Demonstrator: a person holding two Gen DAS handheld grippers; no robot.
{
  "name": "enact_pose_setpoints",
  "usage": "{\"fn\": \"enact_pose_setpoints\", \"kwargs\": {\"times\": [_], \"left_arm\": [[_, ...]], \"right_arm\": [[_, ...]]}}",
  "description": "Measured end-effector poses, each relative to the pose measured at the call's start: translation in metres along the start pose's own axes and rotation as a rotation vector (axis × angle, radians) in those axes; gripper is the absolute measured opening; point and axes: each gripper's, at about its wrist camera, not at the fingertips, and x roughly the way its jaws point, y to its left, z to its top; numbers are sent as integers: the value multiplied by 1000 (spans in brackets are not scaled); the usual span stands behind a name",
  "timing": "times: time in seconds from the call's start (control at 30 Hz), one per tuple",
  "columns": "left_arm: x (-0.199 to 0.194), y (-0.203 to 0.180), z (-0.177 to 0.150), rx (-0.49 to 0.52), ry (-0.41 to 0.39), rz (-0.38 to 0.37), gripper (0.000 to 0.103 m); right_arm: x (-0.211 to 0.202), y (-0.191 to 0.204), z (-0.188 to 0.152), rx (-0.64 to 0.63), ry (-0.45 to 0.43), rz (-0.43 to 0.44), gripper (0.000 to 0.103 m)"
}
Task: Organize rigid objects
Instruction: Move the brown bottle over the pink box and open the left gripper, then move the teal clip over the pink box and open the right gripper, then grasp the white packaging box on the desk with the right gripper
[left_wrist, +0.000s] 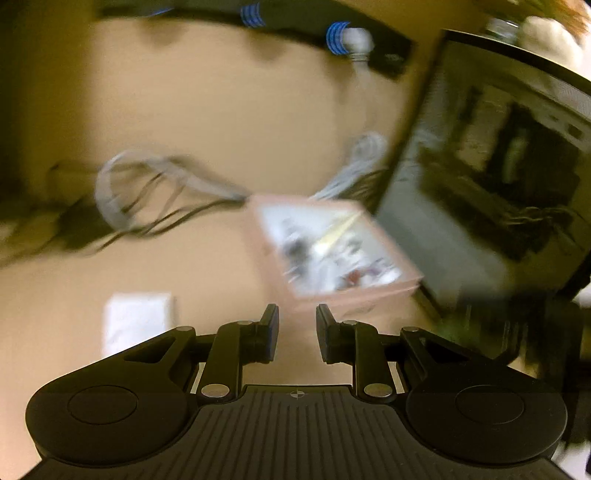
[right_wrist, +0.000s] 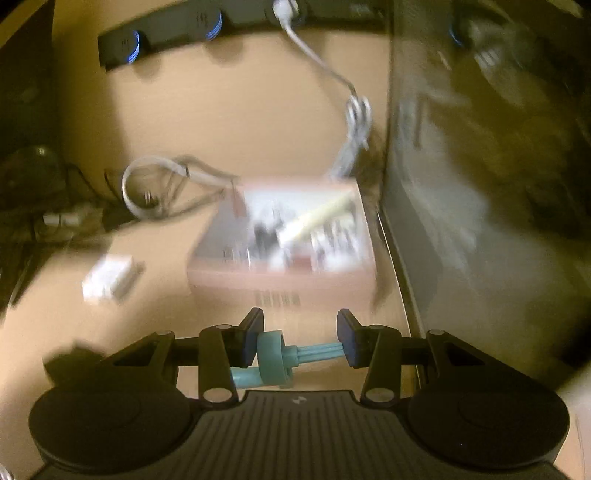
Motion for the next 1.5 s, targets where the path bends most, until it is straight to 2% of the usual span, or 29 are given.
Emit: {"fn": "enact_pose_setpoints", "kwargs": {"times": [0.1,0.17,0.2,0.23,0.3,0.43,0.6,0.7,0.83,0.9,1.0,1.07,1.2,1.33,1.5], "left_arm": [[-15,25,-17,-81,1,92,24],[-27,44,-25,-133,1,157,24],[-33,53,-29,-154,3,185,24],[-39,62,-34,-175,8,216,24],[-47,76,-43,-207,20,256,24],[-59,105,-67,-291,59,311,24],[-60,113,-77,-324,82,328,24],[-55,106,-69,-284,83,308,24],[-34,93,-43,-170,76,270,24],[-16,86,-27,-108,76,259,24],[11,81,-9,-52,85,250,24],[23,85,1,-74,88,260,25],[14,88,0,-117,60,241,25],[-17,97,-20,-181,36,247,25],[-56,114,-52,-286,37,276,24]], "right_arm": [[14,4,53,1,-114,17,43],[23,-3,85,60,-218,57,46],[28,-5,96,79,-237,65,51],[33,-7,106,94,-230,54,61],[42,-11,112,128,-219,45,64],[52,-13,87,152,-149,66,65],[62,22,28,9,-17,116,65],[64,56,-4,-84,55,201,65],[57,90,-32,-135,110,276,65],[49,100,-44,-167,115,291,65],[40,113,-56,-246,103,266,65],[35,115,-57,-259,99,253,65],[37,115,-48,-207,94,255,67],[57,132,-28,-189,114,285,75],[104,179,15,-177,202,319,79]]}}
